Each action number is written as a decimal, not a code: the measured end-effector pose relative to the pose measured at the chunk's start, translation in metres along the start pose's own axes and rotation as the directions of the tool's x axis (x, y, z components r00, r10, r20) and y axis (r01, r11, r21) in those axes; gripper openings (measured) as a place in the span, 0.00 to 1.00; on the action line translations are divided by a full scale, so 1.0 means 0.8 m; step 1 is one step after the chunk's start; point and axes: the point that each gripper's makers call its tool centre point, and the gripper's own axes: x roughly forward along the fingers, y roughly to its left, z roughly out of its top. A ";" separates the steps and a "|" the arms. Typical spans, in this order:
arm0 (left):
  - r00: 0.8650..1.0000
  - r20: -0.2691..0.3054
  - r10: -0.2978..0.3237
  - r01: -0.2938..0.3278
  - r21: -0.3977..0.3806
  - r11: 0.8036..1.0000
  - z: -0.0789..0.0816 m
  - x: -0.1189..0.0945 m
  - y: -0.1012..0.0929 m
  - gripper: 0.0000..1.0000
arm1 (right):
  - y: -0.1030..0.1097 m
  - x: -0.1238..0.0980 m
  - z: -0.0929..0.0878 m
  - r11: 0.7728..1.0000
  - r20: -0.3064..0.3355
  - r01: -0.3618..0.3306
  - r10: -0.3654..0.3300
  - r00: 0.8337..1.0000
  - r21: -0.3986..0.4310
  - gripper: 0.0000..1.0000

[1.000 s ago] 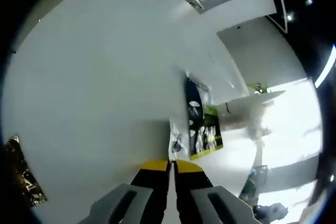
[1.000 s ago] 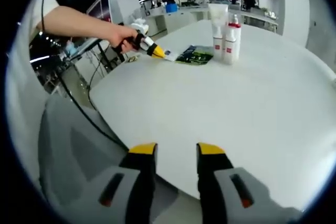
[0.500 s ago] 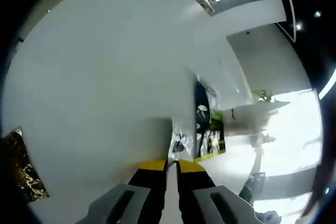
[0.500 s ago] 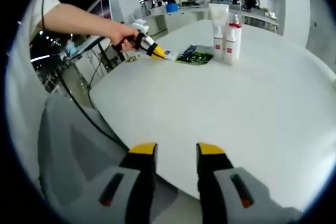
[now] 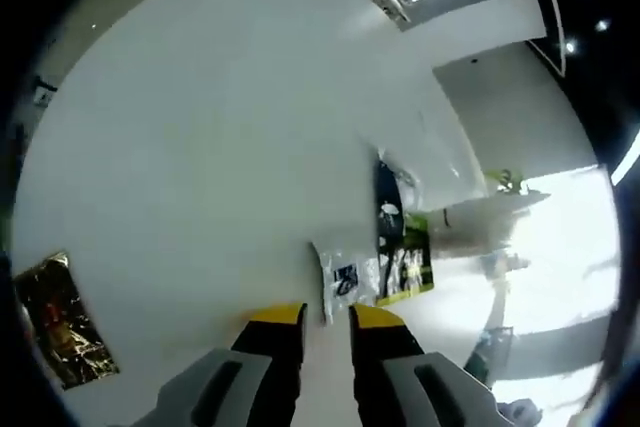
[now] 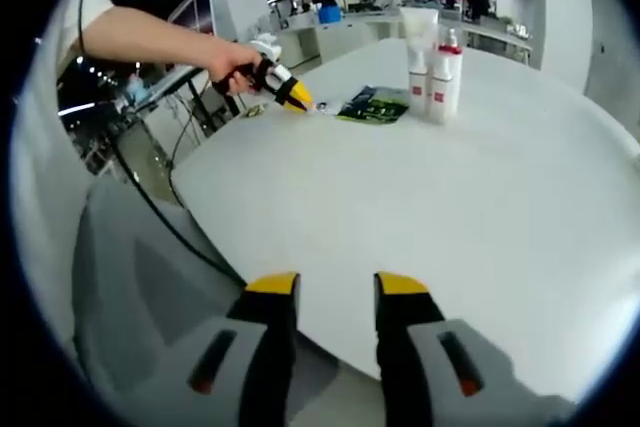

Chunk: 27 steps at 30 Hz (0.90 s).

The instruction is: Arrange the skincare products in the storage area until every visible bottle or jar stands upright without overlapping.

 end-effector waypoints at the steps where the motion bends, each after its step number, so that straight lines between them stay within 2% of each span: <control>1: 0.998 0.044 0.043 -0.048 0.100 0.994 0.011 -0.001 0.003 0.19 | 0.001 0.001 -0.001 1.000 -0.003 -0.001 0.001 1.000 -0.001 0.31; 2: 0.993 0.103 0.062 -0.083 0.219 0.972 0.023 -0.002 -0.001 0.20 | 0.001 0.001 -0.001 1.000 -0.004 -0.002 0.002 1.000 -0.002 0.31; 3: 0.988 0.136 0.075 -0.111 0.279 0.954 0.029 -0.003 -0.006 0.23 | 0.001 0.001 -0.001 1.000 -0.007 -0.003 0.003 1.000 -0.006 0.31; 4: 0.979 0.172 0.108 -0.169 0.400 0.901 0.035 -0.002 -0.010 0.29 | 0.001 0.001 -0.002 1.000 -0.008 -0.004 0.004 1.000 -0.006 0.31; 5: 0.975 0.181 0.131 -0.208 0.516 0.831 0.036 0.001 -0.014 0.32 | 0.001 0.001 -0.002 1.000 -0.009 -0.003 0.003 1.000 -0.006 0.31; 6: 0.974 0.180 0.135 -0.213 0.546 0.810 0.036 0.002 -0.016 0.33 | 0.001 0.001 -0.002 1.000 -0.009 -0.003 0.003 1.000 -0.007 0.31; 7: 0.977 0.155 0.149 -0.214 0.640 0.738 0.030 0.009 -0.021 0.32 | 0.001 0.001 -0.002 1.000 -0.010 -0.004 0.004 1.000 -0.006 0.31; 8: 0.981 0.122 0.151 -0.192 0.702 0.686 0.022 0.017 -0.025 0.31 | 0.001 0.001 -0.002 1.000 -0.012 -0.004 0.004 1.000 -0.005 0.31; 9: 0.983 0.087 0.164 -0.174 0.737 0.653 0.015 0.023 -0.026 0.31 | 0.001 0.001 -0.002 1.000 -0.011 -0.003 0.003 1.000 -0.007 0.31; 10: 0.981 0.084 0.175 -0.179 0.743 0.645 0.014 0.023 -0.026 0.30 | 0.001 0.001 -0.002 1.000 -0.012 -0.002 0.002 1.000 -0.007 0.31; 11: 0.979 0.083 0.188 -0.184 0.764 0.618 0.014 0.025 -0.024 0.29 | 0.001 0.002 -0.003 1.000 -0.013 -0.003 0.003 1.000 -0.006 0.31; 12: 0.981 0.091 0.172 -0.178 0.776 0.605 0.016 0.026 -0.030 0.25 | 0.001 0.001 -0.003 1.000 -0.016 -0.001 0.001 1.000 -0.007 0.31; 15: 0.984 0.110 0.139 -0.172 0.794 0.584 0.020 0.028 -0.042 0.15 | 0.000 0.001 -0.003 1.000 -0.015 0.002 -0.002 1.000 -0.005 0.31; 16: 0.983 0.121 0.135 -0.177 0.806 0.565 0.022 0.029 -0.044 0.13 | -0.001 0.002 -0.003 1.000 -0.017 0.003 -0.003 1.000 -0.004 0.31; 17: 0.985 0.100 0.143 -0.164 0.810 0.564 0.019 0.033 -0.041 0.13 | -0.001 0.002 -0.003 1.000 -0.017 0.004 -0.004 1.000 -0.003 0.31; 18: 0.986 0.069 0.154 -0.146 0.807 0.573 0.014 0.037 -0.037 0.13 | -0.001 0.002 -0.003 1.000 -0.018 0.005 -0.005 1.000 -0.004 0.31; 19: 0.980 0.037 0.194 -0.144 0.806 0.574 0.008 0.040 -0.026 0.13 | -0.001 0.002 -0.004 1.000 -0.019 0.005 -0.005 1.000 -0.003 0.31; 20: 0.975 0.044 0.217 -0.160 0.818 0.553 0.009 0.040 -0.019 0.13 | -0.001 0.002 -0.004 1.000 -0.020 0.007 -0.007 1.000 -0.004 0.31; 21: 0.975 0.053 0.218 -0.166 0.822 0.544 0.013 0.044 -0.016 0.13 | -0.002 0.002 -0.004 1.000 -0.020 0.008 -0.008 1.000 -0.005 0.31; 22: 0.978 0.051 0.204 -0.158 0.819 0.552 0.013 0.043 -0.019 0.13 | -0.002 0.002 -0.004 1.000 -0.020 0.008 -0.008 1.000 -0.005 0.31; 23: 0.978 0.049 0.202 -0.155 0.822 0.548 0.014 0.043 -0.021 0.12 | -0.002 0.002 -0.004 1.000 -0.021 0.009 -0.009 1.000 -0.004 0.31; 25: 0.976 0.030 0.214 -0.135 0.858 0.495 0.014 0.042 -0.020 0.12 | -0.002 0.002 -0.004 1.000 -0.022 0.009 -0.010 1.000 -0.003 0.31; 26: 0.976 0.012 0.218 -0.112 0.884 0.453 0.013 0.042 -0.019 0.12 | -0.002 0.002 -0.005 1.000 -0.023 0.009 -0.009 1.000 -0.003 0.31; 27: 0.976 -0.011 0.216 -0.084 0.902 0.423 0.009 0.042 -0.021 0.13 | -0.002 0.002 -0.005 1.000 -0.025 0.008 -0.008 1.000 -0.003 0.31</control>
